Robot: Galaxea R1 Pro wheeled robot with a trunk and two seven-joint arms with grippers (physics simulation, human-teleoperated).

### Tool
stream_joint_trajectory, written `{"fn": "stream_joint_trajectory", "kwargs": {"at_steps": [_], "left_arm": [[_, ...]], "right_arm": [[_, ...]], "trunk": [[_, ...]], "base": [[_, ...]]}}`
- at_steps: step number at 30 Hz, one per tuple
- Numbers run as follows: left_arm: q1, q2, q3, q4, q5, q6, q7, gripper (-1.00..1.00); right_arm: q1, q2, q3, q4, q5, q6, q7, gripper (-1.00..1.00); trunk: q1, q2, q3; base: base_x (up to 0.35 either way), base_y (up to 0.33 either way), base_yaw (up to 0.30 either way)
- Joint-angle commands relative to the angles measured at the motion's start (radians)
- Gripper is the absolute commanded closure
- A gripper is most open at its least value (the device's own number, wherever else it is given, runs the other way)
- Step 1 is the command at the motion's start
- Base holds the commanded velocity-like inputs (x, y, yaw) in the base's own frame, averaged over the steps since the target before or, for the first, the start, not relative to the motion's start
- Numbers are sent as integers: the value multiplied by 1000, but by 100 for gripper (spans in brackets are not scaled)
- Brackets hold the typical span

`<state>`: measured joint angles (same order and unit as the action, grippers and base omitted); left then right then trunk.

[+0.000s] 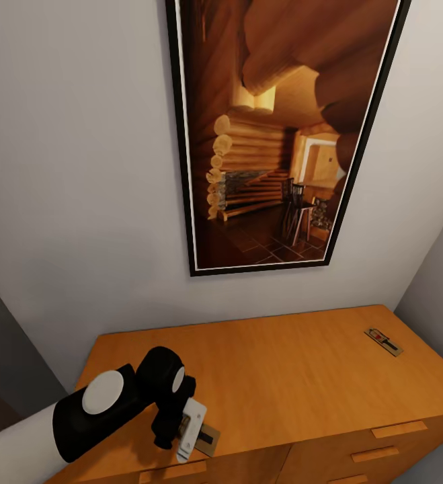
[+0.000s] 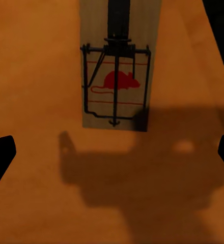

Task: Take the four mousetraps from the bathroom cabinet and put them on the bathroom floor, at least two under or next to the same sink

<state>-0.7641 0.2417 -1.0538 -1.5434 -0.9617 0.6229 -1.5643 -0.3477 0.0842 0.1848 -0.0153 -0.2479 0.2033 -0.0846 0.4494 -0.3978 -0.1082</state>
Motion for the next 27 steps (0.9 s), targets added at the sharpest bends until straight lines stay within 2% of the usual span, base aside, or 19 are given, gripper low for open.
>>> {"fn": "stream_joint_trajectory", "kwargs": {"at_steps": [1,12,20,27], "left_arm": [[-2,-1,-4,-1,-9,11,-6,-100],[-2,-5,-17,-1,-66,11,-6,-100],[-2,-6,-27,-1,-83,11,-6,-100],[-2,-17,-30,-1,-101,11,-6,-100]], "right_arm": [[-1,0,9,-2,-9,5,-4,-100],[0,0,9,-2,-9,2,-4,-100],[-1,0,9,-2,-9,2,-4,-100],[-1,0,9,-2,-9,2,-4,-100]], "trunk": [[1,-2,-2],[1,-2,-2],[1,-2,-2],[1,-2,-2]], "base": [[0,0,0],[0,0,0],[0,0,0],[0,0,0]]}}
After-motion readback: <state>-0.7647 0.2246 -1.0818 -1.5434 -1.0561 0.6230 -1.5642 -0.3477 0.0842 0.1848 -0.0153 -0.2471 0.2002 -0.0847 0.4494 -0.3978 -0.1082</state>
